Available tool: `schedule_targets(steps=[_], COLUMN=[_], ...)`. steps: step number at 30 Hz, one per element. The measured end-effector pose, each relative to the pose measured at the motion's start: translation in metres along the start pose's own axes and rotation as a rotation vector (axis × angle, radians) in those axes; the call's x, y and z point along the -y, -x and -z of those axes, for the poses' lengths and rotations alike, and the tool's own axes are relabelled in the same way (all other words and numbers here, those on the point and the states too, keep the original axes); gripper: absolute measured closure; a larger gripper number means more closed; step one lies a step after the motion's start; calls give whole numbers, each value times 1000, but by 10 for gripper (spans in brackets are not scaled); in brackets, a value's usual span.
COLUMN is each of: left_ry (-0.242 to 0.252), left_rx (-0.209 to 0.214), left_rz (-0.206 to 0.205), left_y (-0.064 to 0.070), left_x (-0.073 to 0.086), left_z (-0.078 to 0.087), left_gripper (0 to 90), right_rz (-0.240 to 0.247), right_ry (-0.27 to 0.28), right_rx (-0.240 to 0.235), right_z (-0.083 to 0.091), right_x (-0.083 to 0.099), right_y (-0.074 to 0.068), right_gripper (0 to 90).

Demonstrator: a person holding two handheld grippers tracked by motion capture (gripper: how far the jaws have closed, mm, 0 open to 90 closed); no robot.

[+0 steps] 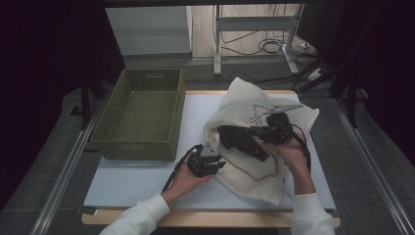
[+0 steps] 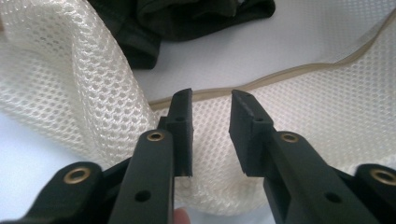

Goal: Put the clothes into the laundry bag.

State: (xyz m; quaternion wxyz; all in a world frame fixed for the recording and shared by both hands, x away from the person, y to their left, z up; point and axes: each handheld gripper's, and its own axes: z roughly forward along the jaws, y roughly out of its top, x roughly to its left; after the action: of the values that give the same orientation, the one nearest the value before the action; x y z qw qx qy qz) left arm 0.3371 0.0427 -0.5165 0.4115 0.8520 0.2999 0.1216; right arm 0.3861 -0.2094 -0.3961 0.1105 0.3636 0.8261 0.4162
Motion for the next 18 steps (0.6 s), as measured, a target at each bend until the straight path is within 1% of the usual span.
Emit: schedule_targets(steps=[3,6,7,8,11,12,13,14,16,17,18], left_ry=[-4,-14,-14,-23,-23,-29,-29,-32,-33,-28,-31], left_rx=[-7,-9,-9,-1,8,18,18,32,46,50,50], left_rz=[5,8,8,9,8,10,10,13,15,21,17], left_y=[-2,-6,-6,-8,-10,-11,-11,-10,-10,-9,-8], left_x=[2,7,7,10,12,13,13,15,17,18,20], left_z=[1,5,5,6,7,8,8,10,12,13,15], left_gripper=[676,665,661,651,631,603,582,559,509,483,464], right_rz=[2,9,9,7,5,0,-3,-6,-10,-9,-11], right_ry=[-13,-41,-41,-54,-66,-77,-83,-88,-98,-105,-111], right_rx=[-8,-17,-17,-25,-34,-45,-49,-53,-61,-64,-67], right_z=[-1,-5,-5,-7,-10,-13,-14,-16,-19,-21,-23], right_x=[2,8,8,12,17,22,24,27,31,32,33], right_y=[-1,-4,-4,-4,-4,-4,-3,-3,-3,-3,-4], right_gripper=[869,867,867,866,864,862,861,860,858,857,857])
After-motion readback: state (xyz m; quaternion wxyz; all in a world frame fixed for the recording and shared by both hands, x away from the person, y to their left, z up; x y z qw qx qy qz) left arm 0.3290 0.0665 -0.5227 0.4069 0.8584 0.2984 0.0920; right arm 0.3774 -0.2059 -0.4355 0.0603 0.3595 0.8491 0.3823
